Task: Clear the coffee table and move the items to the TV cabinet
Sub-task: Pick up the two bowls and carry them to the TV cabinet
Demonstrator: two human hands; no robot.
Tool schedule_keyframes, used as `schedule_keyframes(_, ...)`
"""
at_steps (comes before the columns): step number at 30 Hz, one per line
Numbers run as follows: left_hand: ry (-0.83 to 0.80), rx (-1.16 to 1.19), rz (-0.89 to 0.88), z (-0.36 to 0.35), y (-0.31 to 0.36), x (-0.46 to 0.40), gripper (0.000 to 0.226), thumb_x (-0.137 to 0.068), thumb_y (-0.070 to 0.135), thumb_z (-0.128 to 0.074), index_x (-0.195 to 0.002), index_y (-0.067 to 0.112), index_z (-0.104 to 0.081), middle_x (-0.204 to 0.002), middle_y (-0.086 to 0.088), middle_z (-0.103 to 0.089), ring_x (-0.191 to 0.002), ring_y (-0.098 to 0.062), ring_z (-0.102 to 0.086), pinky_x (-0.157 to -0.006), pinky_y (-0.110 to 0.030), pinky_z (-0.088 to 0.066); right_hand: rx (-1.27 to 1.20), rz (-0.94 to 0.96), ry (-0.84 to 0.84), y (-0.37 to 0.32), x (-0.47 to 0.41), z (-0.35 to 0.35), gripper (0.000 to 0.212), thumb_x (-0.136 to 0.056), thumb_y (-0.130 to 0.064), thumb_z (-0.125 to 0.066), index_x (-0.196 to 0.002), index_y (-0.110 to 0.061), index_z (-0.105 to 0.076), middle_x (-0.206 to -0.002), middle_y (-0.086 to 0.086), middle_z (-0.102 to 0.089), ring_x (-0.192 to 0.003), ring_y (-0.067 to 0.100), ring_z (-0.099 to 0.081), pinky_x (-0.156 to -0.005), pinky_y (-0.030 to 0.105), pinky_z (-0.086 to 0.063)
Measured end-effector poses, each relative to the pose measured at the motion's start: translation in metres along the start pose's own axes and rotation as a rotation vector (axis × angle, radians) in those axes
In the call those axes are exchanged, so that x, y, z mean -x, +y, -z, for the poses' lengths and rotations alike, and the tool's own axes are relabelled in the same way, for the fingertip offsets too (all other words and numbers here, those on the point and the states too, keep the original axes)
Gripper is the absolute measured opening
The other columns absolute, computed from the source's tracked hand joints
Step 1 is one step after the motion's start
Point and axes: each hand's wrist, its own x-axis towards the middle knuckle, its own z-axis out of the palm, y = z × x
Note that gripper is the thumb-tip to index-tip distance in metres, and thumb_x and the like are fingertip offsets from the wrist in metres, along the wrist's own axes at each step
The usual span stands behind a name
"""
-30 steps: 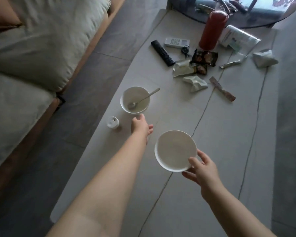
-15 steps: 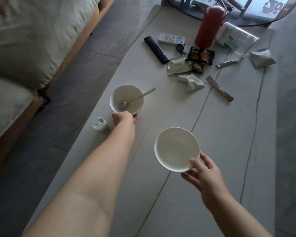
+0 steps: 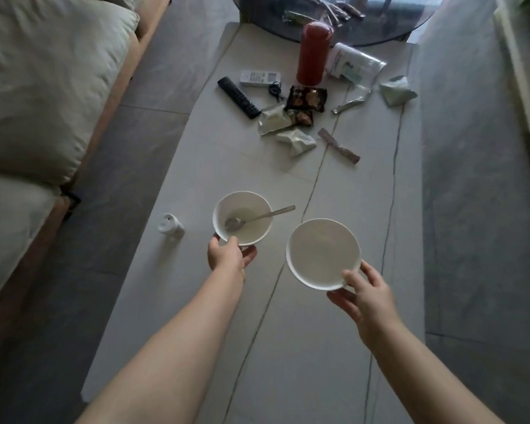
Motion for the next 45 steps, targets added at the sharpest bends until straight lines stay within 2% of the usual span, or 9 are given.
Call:
schedule_keyframes(5, -0.113, -0.046, 0.097, 0.008, -0.028, 0.071, 0.051, -0.091, -0.005, -0.040, -0.138, 0.013, -0.039, -0.113, -0.027, -0.057, -0.072, -0.032, -0.062, -0.065, -0.041, -0.053, -0.132, -0.025, 0.092, 0.005, 0.045, 0.061, 0.047, -0.090, -0.002, -0.054, -0.134, -0.015, -0.045, -0.098, 0.008, -0.063, -0.076, 0.023, -0.067, -0.053, 0.027, -0.057)
schedule_keyframes(9, -0.189, -0.108, 0.148, 0.011, -0.061, 0.130, 0.054, -0.091, -0.007, -0.041, -0.141, 0.013, -0.037, -0.122, -0.030, -0.056, -0.081, -0.036, -0.062, -0.074, -0.043, -0.052, -0.240, -0.052, 0.191, 0.018, 0.080, 0.119, 0.046, -0.089, 0.000, -0.054, -0.132, -0.016, -0.046, -0.095, 0.009, -0.063, -0.075, 0.023, -0.067, -0.054, 0.030, -0.056)
schedule_keyframes(12, -0.234, -0.165, 0.174, 0.008, -0.091, 0.176, 0.057, -0.090, -0.007, -0.041, -0.142, 0.013, -0.034, -0.113, -0.028, -0.058, -0.073, -0.032, -0.063, -0.071, -0.042, -0.052, -0.317, -0.063, 0.267, 0.027, 0.105, 0.167, 0.045, -0.089, 0.001, -0.053, -0.130, -0.015, -0.046, -0.099, 0.012, -0.061, -0.079, 0.024, -0.064, -0.054, 0.033, -0.057)
schedule_keyframes(17, -0.332, -0.311, 0.176, 0.001, -0.146, 0.254, 0.057, -0.088, -0.008, -0.044, -0.140, 0.015, -0.036, -0.096, -0.020, -0.061, -0.072, -0.031, -0.066, -0.064, -0.038, -0.055, -0.475, -0.054, 0.360, 0.036, 0.144, 0.248, 0.046, -0.090, 0.004, -0.051, -0.133, -0.011, -0.043, -0.088, 0.010, -0.059, -0.075, 0.025, -0.061, -0.044, 0.028, -0.056)
schedule_keyframes(21, -0.415, -0.448, 0.182, -0.007, -0.195, 0.318, 0.063, -0.084, -0.010, -0.046, -0.139, 0.020, -0.037, -0.095, -0.017, -0.061, -0.076, -0.033, -0.067, -0.067, -0.039, -0.057, -0.564, -0.014, 0.406, 0.038, 0.175, 0.321, 0.045, -0.089, 0.005, -0.051, -0.131, -0.011, -0.044, -0.087, 0.008, -0.060, -0.075, 0.022, -0.061, -0.047, 0.030, -0.058)
schedule_keyframes(27, -0.530, -0.549, 0.190, -0.026, -0.277, 0.419, 0.058, -0.088, -0.008, -0.046, -0.139, 0.019, -0.036, -0.111, -0.022, -0.058, -0.086, -0.037, -0.064, -0.078, -0.045, -0.055, -0.697, 0.054, 0.480, 0.034, 0.221, 0.436, 0.040, -0.089, 0.006, -0.048, -0.124, -0.013, -0.048, -0.088, 0.011, -0.060, -0.073, 0.021, -0.060, -0.052, 0.032, -0.058)
schedule_keyframes(32, -0.648, -0.624, 0.179, -0.043, -0.343, 0.490, 0.050, -0.089, -0.004, -0.048, -0.135, 0.012, -0.040, -0.096, -0.016, -0.059, -0.092, -0.038, -0.062, -0.083, -0.047, -0.053, -0.829, 0.102, 0.568, 0.036, 0.253, 0.528, 0.040, -0.089, 0.007, -0.046, -0.127, -0.006, -0.046, -0.085, 0.010, -0.059, -0.071, 0.019, -0.058, -0.050, 0.027, -0.057)
schedule_keyframes(38, -0.796, -0.780, 0.191, -0.074, -0.424, 0.551, 0.050, -0.087, -0.005, -0.048, -0.135, 0.009, -0.043, -0.116, -0.026, -0.058, -0.096, -0.036, -0.063, -0.075, -0.041, -0.058, -0.933, 0.127, 0.718, 0.049, 0.280, 0.630, 0.040, -0.088, 0.005, -0.048, -0.126, -0.007, -0.048, -0.084, 0.006, -0.061, -0.064, 0.016, -0.062, -0.050, 0.025, -0.056)
schedule_keyframes(45, -0.953, -0.974, 0.207, -0.112, -0.513, 0.619, 0.046, -0.087, -0.002, -0.051, -0.131, 0.010, -0.050, -0.097, -0.019, -0.061, -0.084, -0.032, -0.066, -0.075, -0.040, -0.058, -1.072, 0.124, 0.906, 0.064, 0.298, 0.728, 0.039, -0.089, 0.004, -0.048, -0.126, -0.008, -0.048, -0.080, 0.008, -0.058, -0.065, 0.023, -0.059, -0.067, 0.039, -0.054)
